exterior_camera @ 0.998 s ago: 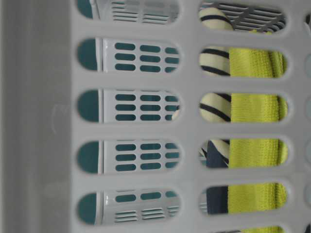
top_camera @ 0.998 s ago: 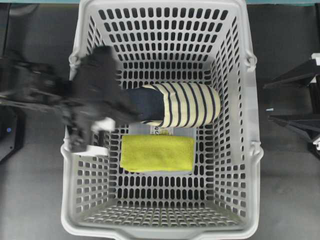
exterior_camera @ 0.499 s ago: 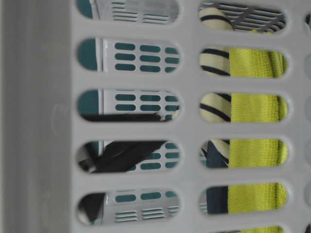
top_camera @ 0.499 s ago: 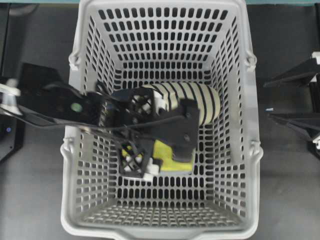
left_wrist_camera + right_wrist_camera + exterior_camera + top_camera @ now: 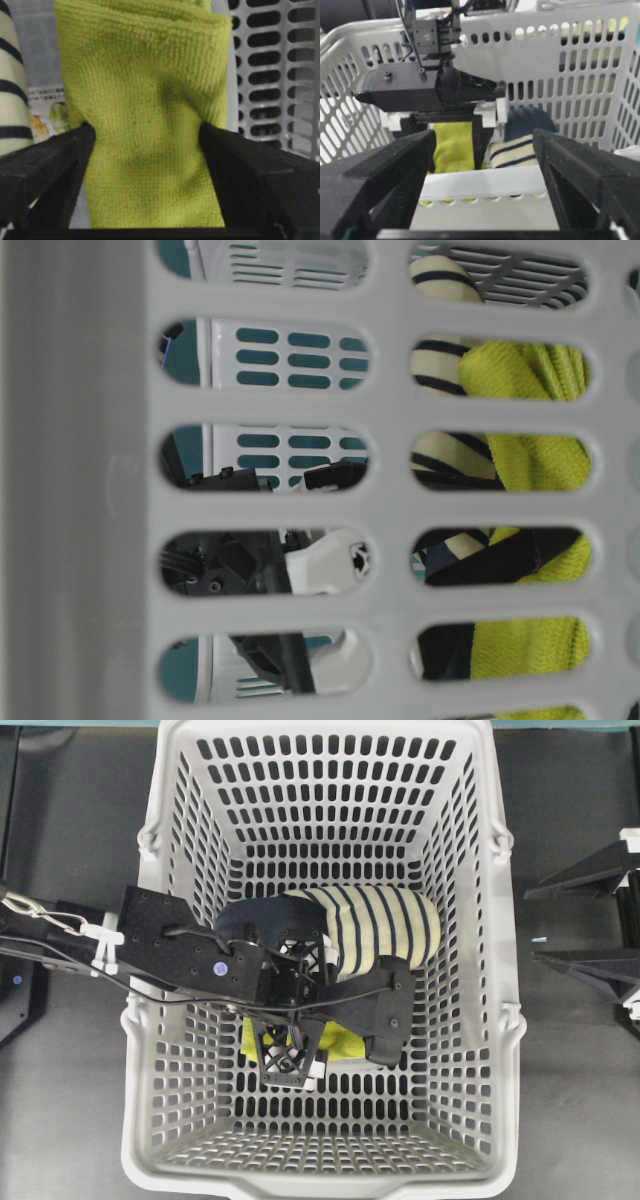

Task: Pick up the yellow cloth from the shopping basket with the left arm.
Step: 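Close the left gripper on the yellow cloth's edge, then lift the gripped yellow cloth upward out of the basket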

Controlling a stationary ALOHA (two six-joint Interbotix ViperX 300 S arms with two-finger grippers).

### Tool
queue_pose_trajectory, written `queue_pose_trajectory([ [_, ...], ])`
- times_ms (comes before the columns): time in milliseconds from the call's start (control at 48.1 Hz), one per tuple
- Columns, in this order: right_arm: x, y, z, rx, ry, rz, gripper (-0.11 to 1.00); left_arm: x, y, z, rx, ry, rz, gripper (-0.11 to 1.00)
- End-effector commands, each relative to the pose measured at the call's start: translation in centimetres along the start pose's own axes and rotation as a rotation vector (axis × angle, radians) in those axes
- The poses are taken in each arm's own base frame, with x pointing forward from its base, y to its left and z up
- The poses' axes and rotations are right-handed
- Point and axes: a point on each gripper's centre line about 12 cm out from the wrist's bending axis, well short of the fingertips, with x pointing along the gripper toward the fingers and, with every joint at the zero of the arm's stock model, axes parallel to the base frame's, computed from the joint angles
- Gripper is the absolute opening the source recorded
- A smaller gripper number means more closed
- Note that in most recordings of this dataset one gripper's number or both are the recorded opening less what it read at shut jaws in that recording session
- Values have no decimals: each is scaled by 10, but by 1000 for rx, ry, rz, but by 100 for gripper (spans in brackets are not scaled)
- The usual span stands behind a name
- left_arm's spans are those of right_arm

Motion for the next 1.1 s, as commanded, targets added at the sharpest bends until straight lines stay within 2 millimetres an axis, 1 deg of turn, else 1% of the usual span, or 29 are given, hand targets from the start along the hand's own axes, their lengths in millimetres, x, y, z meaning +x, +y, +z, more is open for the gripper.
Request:
queue_pose_trajectory([
  [0, 1, 1, 9, 5, -22, 0, 75, 1, 0, -4, 11, 8, 2, 82],
  [83, 1, 0, 8, 5, -17, 0, 75, 2, -1, -8, 20, 20, 2, 76],
  [208, 1, 0, 6, 5, -12, -1, 75, 0, -1, -10, 22, 23, 2, 50],
  [312, 1, 0, 6, 5, -14, 0, 75, -16, 0, -2, 24, -20, 2, 24],
  [353, 1, 0, 6, 6, -14, 0, 75, -25, 0, 4, 23, -45, 3, 19],
  [416, 1, 0, 5, 6, -12, -1, 75, -40, 0, 13, 23, -81, 4, 19],
  [520, 1, 0, 4, 6, -9, -1, 75, -72, 2, 30, 20, -138, 6, 19],
  [603, 1, 0, 3, 6, -9, -1, 74, -105, 3, 42, 17, -163, 9, 19],
  [810, 1, 0, 3, 6, -9, -1, 74, -173, 6, 62, 10, -158, 14, 19],
  [914, 1, 0, 3, 6, -11, -1, 74, -198, 7, 68, 6, -149, 15, 19],
  [977, 1, 0, 2, 6, -9, -1, 74, -208, 7, 71, 4, -142, 15, 19],
  [1081, 1, 0, 2, 6, -11, -1, 74, -212, 7, 76, 1, -118, 17, 19],
])
